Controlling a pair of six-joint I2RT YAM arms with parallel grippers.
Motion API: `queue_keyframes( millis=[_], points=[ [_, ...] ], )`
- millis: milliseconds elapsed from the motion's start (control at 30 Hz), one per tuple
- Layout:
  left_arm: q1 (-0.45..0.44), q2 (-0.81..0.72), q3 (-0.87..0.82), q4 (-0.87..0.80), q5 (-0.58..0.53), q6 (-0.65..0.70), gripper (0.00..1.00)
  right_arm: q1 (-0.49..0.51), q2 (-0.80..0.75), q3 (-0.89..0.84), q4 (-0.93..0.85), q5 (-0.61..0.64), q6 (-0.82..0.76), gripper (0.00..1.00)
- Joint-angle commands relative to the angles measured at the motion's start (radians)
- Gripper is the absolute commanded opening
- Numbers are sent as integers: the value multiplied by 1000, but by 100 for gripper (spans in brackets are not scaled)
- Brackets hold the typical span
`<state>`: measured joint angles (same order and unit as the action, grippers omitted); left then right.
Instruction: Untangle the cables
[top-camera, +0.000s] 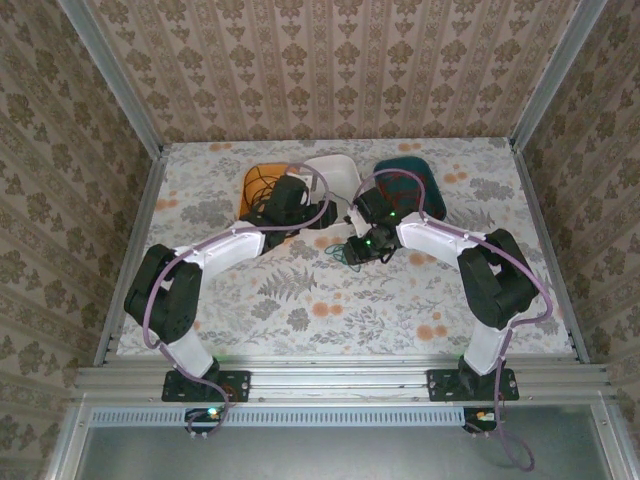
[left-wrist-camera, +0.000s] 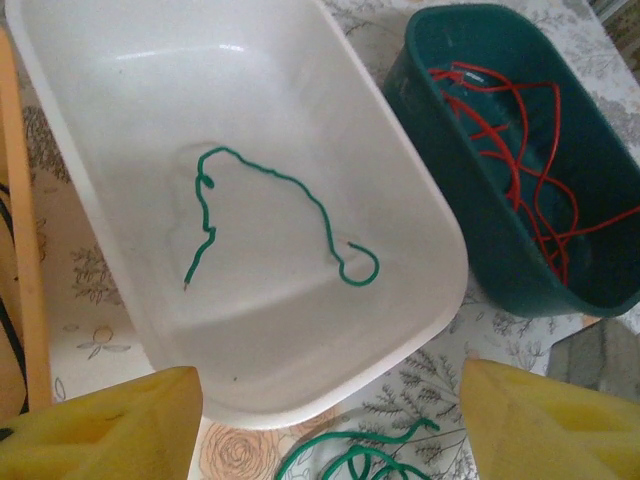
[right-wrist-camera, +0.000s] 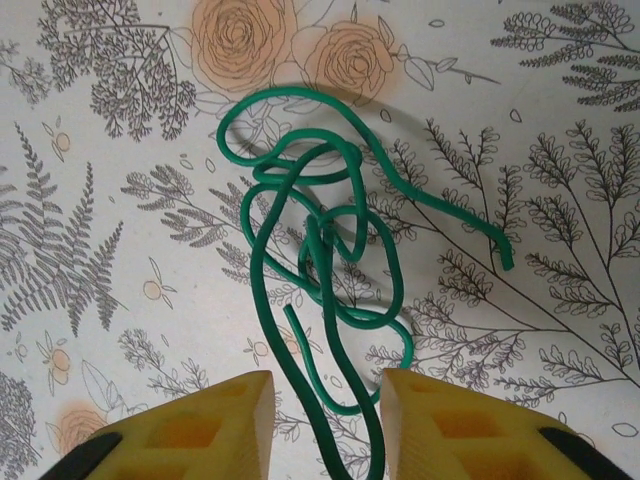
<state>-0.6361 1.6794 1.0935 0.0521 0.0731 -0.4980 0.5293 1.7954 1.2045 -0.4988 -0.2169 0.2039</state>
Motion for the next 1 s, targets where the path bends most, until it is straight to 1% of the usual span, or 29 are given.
queue_keyframes(
  millis=[0,100,167,267,400,533,667,833,967],
  points=[
    [-2,-44,-26,-13,-10,-24,69,0,-13,12,22,-18,-8,28],
    [-2,-54,-47,-20,-2,-16,70,-3,-33,1,35,-21,-1,11],
    [-1,-59,-58,-29,18,-3,70,-9,-62,-23,57,-41,4,6],
    [-2,-66,-69,-29,67,19,70,-28,-119,-73,106,-106,12,2],
    [0,-61,-71,-8,183,49,70,-66,-194,-110,127,-174,29,0],
    [0,-41,-61,11,304,63,70,-120,-260,-138,148,-241,77,0],
    [-2,-25,-67,73,408,59,70,-176,-307,-160,176,-304,130,0],
    [-16,-10,-62,125,492,69,71,-221,-329,-171,211,-380,194,0],
    [-24,12,-40,127,488,84,72,-233,-338,-171,222,-416,214,0]
  ],
)
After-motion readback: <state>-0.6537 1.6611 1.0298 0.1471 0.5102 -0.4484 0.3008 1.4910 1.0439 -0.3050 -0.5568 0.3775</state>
